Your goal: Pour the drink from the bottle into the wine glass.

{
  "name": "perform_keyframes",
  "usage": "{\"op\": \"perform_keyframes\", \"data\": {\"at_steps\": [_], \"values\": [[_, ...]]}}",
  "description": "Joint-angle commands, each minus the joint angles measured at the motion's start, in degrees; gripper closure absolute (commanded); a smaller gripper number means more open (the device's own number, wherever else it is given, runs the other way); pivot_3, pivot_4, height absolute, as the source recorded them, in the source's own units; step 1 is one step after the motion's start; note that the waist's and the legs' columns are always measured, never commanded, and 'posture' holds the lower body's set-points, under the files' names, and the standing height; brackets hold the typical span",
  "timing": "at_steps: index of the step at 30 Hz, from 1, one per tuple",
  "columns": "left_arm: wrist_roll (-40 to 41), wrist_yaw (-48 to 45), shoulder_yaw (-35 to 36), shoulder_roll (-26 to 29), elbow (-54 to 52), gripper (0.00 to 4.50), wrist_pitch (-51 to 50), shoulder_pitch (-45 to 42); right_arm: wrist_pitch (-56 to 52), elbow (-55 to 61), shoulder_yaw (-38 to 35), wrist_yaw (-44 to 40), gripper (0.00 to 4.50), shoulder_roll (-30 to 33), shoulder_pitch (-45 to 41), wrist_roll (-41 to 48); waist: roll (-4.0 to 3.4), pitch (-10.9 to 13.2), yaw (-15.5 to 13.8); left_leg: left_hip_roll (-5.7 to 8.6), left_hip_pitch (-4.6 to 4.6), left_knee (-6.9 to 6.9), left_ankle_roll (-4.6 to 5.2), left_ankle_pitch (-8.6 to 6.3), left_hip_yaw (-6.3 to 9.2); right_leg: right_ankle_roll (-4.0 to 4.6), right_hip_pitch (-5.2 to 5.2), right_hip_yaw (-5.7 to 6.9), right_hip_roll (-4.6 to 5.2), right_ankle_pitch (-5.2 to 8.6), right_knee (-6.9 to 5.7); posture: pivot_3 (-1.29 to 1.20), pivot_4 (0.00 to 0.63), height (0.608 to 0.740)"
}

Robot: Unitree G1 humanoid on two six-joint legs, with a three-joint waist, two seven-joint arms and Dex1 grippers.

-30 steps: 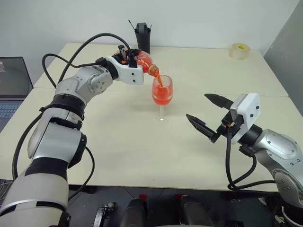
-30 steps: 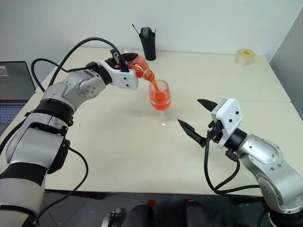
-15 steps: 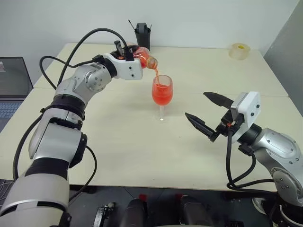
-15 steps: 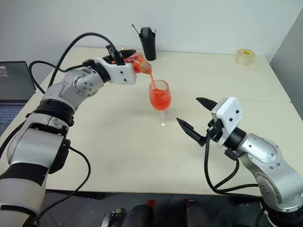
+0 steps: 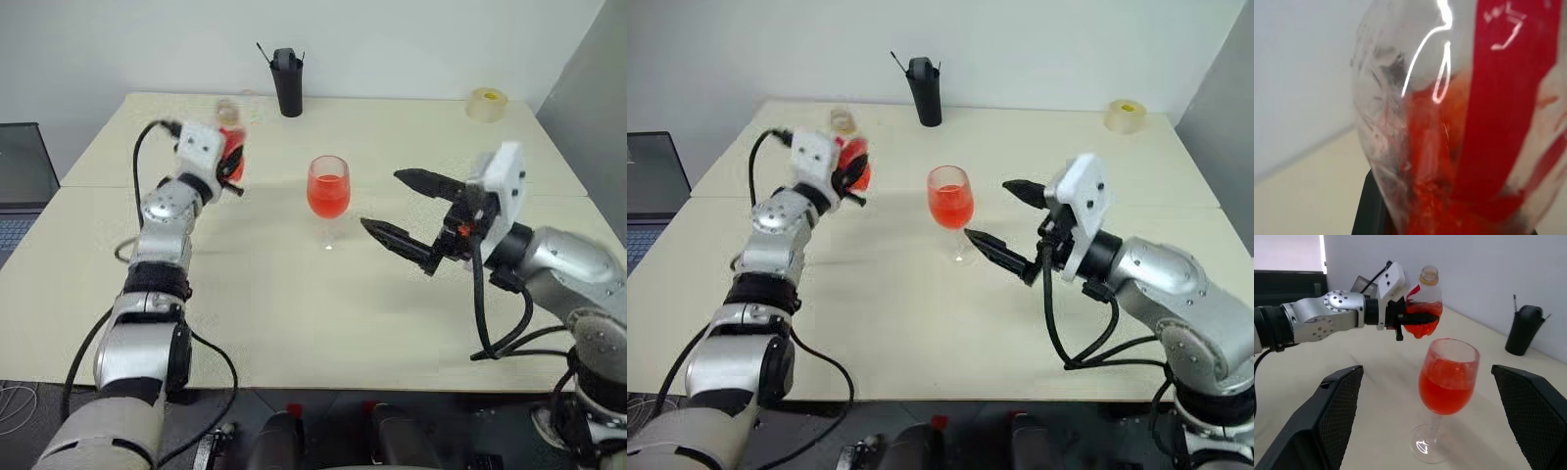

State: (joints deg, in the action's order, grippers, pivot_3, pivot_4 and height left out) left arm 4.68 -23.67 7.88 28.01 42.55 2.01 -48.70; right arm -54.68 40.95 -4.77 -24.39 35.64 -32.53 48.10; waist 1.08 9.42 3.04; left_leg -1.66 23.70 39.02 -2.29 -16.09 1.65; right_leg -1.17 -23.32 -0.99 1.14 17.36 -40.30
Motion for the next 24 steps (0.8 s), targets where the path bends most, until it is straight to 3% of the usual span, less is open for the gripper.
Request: {"op": "perform_keyframes", "data": {"at_steps": [1, 8, 19, 24], "values": [[4.44, 4.15, 5.48, 0.11, -6.99, 3.76, -6.86, 3.30, -6.28, -0.21, 2.66, 0.69, 0.00, 0.18, -5.69, 5.19, 0.03, -0.01, -0.06, 0.00, 0.01, 0.00, 0.00, 0.00, 0.04, 0.00, 0.00, 0.03, 0.03, 0.00, 0.01, 0.00, 0.150, 0.740], [5.32, 11.97, 10.22, -1.06, -5.29, 3.76, -7.09, 8.27, -11.05, -2.77, 10.82, 0.39, 0.00, -1.94, -11.37, 4.74, 0.25, -0.15, -0.74, 0.08, 0.08, 0.02, 0.02, -0.01, 0.08, 0.00, 0.00, 0.07, 0.03, 0.00, 0.05, 0.00, 0.150, 0.740], [6.56, 13.60, 11.97, -2.76, 1.74, 3.76, -3.70, 9.63, -12.51, -2.64, 12.86, -0.39, 0.00, -3.51, -11.63, 5.12, 0.25, -0.29, -1.23, 0.10, 0.04, 0.01, 0.21, -0.12, 0.00, -0.01, 0.00, 0.03, 0.04, 0.00, 0.06, 0.00, 0.150, 0.740], [6.58, 14.02, 11.80, -2.57, 2.10, 2.10, -3.04, 9.84, -12.84, -2.63, 13.05, -0.22, 0.00, -3.83, -11.70, 4.62, 0.24, -0.36, -1.18, 0.09, -0.01, 0.01, 0.23, -0.13, -0.01, -0.01, 0.00, 0.01, 0.03, 0.00, 0.02, 0.00, 0.150, 0.740]]}}
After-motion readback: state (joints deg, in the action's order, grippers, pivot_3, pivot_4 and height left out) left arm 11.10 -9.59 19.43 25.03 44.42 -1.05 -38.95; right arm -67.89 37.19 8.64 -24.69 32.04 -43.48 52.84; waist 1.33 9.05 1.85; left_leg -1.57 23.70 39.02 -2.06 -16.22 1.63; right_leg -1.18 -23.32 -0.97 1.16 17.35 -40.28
